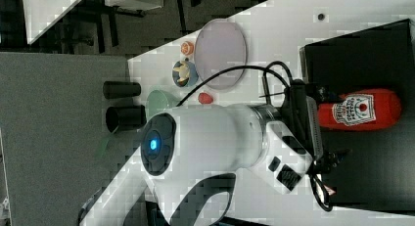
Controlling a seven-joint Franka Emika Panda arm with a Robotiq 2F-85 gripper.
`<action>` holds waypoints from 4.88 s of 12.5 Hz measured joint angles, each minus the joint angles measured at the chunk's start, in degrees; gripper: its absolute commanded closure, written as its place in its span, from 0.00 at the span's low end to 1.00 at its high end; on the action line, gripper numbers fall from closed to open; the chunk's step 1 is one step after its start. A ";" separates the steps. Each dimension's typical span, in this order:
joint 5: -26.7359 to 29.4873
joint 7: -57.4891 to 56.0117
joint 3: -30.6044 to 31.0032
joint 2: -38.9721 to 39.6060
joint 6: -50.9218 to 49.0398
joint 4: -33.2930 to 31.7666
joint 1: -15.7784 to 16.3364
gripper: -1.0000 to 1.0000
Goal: Pick Ketchup from oven and place it on table.
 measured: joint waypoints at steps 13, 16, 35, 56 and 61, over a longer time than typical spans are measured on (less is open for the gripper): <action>12.00 -0.08 -1.43 7.50 4.11 1.45 -0.50 0.37; 12.53 -0.08 -2.18 7.29 -5.20 4.92 -0.20 0.37; 2.58 -0.11 25.89 -4.01 -0.50 -10.52 17.40 0.37; 3.33 0.86 22.56 -2.36 -1.71 -11.30 16.76 0.00; 3.45 1.49 22.79 -9.46 -19.03 15.72 16.21 0.00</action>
